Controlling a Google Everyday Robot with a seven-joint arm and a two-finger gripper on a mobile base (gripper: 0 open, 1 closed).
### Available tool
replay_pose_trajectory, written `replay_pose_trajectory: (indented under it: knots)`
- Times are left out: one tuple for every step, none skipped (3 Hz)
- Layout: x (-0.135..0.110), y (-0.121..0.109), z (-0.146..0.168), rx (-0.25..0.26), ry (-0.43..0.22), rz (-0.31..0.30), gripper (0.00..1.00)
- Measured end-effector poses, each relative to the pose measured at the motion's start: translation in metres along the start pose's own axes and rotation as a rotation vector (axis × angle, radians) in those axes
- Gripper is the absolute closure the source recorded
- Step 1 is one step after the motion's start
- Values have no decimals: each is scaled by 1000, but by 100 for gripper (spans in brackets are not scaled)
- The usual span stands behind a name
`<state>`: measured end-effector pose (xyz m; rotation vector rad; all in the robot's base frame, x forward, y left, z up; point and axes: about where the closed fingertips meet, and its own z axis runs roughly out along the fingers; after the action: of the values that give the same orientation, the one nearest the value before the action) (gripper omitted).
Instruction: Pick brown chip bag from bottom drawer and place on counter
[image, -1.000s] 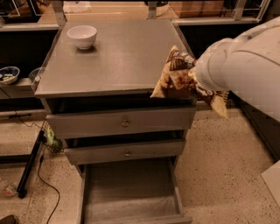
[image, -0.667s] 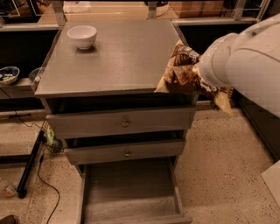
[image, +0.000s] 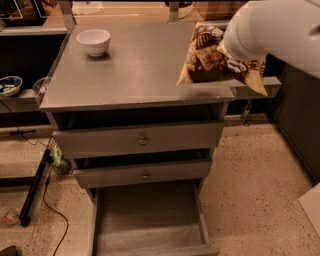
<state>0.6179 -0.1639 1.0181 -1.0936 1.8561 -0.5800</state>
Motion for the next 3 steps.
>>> replay_pose_trajectory:
  knots:
    - [-23,-17,25,-22,-33,-18,100]
    - [-24,-17,28,-24,-41,-10,100]
    - [-24,-15,38,-31,-68,15,100]
